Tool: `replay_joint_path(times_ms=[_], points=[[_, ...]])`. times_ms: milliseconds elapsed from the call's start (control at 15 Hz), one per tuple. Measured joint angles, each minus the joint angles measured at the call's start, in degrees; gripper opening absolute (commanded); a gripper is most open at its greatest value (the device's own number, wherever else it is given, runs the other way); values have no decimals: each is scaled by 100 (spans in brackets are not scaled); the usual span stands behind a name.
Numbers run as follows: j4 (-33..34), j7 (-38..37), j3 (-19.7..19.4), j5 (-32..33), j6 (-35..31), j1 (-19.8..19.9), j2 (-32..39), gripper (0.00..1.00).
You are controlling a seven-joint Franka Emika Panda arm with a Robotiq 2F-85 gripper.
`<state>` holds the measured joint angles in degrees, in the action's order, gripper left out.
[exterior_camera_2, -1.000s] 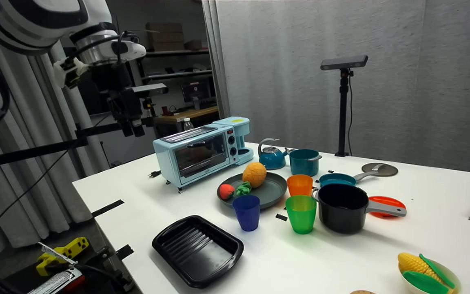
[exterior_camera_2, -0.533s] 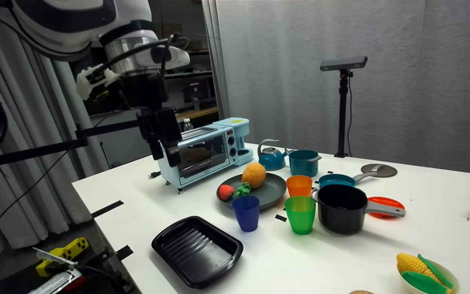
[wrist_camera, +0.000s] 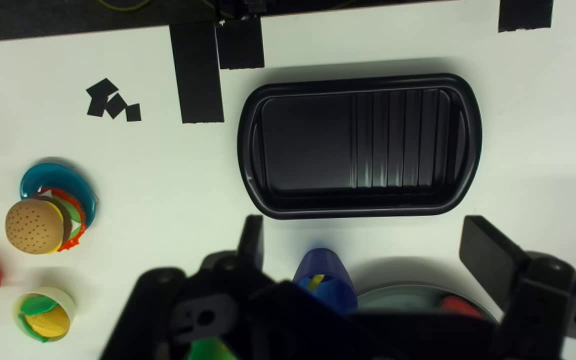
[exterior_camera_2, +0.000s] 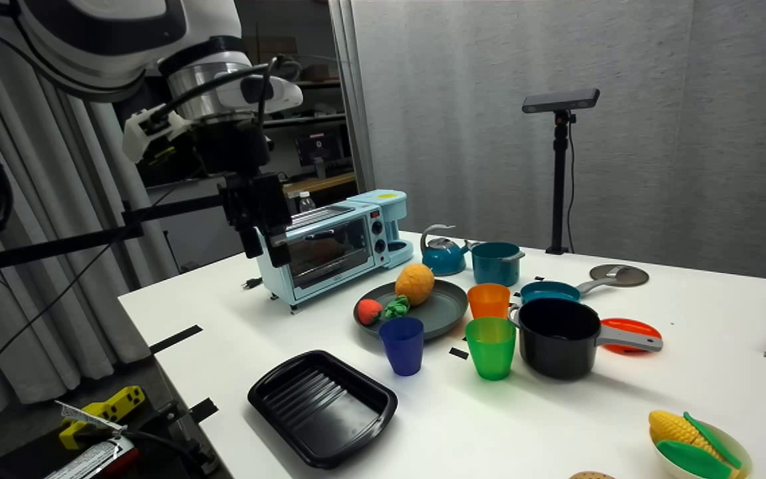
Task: Pick the green cup and pour the potato fries into the black pot
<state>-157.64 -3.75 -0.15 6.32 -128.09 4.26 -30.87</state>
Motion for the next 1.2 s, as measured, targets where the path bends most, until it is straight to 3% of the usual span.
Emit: replay_joint_path(times_ms=[800,1200], points=[[22,-382,-12,8,-120,38,68,100],[617,-390,-239,104,-780,546,1145,100]])
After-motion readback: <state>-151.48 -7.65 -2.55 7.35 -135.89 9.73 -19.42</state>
